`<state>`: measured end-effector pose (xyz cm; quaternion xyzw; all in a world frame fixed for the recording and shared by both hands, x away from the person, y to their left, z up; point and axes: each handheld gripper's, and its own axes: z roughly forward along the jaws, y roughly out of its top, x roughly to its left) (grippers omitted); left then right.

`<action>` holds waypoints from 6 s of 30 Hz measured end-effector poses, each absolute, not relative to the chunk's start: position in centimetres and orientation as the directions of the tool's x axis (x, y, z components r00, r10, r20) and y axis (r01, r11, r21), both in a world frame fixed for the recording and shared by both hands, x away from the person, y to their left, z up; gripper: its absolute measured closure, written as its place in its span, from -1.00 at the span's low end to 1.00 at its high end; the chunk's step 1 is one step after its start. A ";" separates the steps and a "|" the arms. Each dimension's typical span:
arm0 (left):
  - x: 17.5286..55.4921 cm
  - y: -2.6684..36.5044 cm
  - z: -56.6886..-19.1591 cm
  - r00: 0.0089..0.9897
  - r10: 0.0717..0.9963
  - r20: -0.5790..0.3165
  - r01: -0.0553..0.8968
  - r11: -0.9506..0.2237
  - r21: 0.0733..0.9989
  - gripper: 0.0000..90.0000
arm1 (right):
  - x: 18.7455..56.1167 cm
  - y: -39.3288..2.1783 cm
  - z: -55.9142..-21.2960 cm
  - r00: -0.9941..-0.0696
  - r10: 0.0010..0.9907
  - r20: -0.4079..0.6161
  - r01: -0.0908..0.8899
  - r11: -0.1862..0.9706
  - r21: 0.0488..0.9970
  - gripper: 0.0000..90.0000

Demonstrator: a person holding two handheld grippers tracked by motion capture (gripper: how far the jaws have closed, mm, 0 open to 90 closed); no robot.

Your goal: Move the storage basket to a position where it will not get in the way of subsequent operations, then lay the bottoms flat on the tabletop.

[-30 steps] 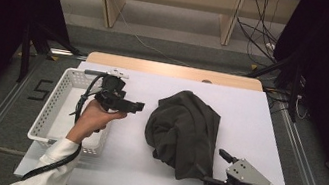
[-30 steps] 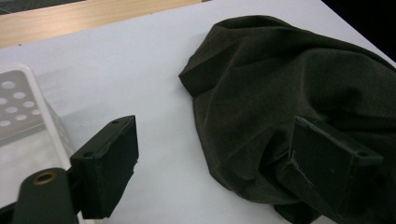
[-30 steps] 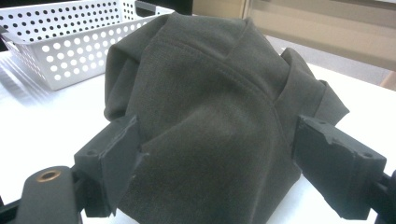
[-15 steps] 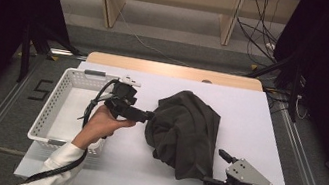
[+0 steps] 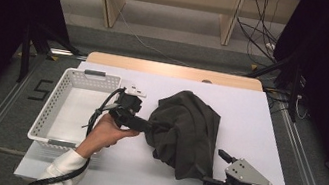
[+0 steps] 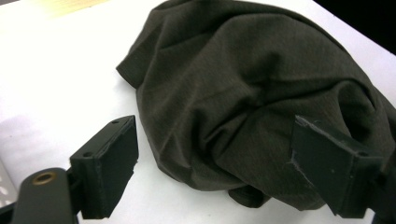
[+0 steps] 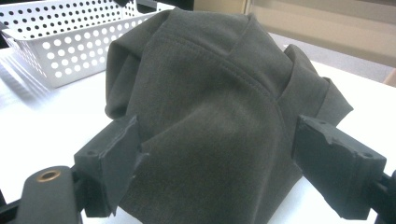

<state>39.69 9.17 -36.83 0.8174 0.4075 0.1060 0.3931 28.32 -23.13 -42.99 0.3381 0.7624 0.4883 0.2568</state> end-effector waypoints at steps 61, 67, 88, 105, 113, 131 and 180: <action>35.4 7.9 -40.7 0.665 0.730 -0.156 0.539 -0.325 0.777 -0.66 | 32.0 -23.7 -41.5 -0.530 0.836 -0.141 0.388 0.387 0.836 0.84; 35.5 7.9 -40.8 0.662 0.733 -0.155 0.540 -0.323 0.777 -0.66 | 35.2 -28.8 -40.8 -0.333 0.933 -0.139 0.431 0.281 0.857 0.84; 35.9 8.7 -40.9 0.636 0.756 -0.153 0.544 -0.298 0.784 -0.66 | 32.8 -23.1 -37.7 -0.612 0.791 -0.007 0.398 0.315 0.862 -0.45; 35.9 8.7 -41.1 0.630 0.761 -0.154 0.547 -0.295 0.783 -0.66 | 35.0 -18.4 -46.3 -0.662 0.741 -0.114 0.545 0.580 0.605 -0.35; 36.0 9.0 -41.1 0.620 0.769 -0.156 0.546 -0.281 0.789 -0.66 | 35.5 -19.0 -43.4 -0.625 0.765 -0.152 0.484 0.533 0.694 0.75; 36.3 9.0 -41.6 0.609 0.779 -0.152 0.561 -0.287 0.776 -0.66 | 41.7 -29.7 -41.0 -0.257 0.965 -0.055 0.553 0.194 0.810 0.71; 36.8 9.9 -41.9 0.566 0.813 -0.139 0.566 -0.261 0.782 -0.65 | 40.7 -16.0 -42.2 -0.613 0.782 0.116 0.558 0.324 0.764 0.71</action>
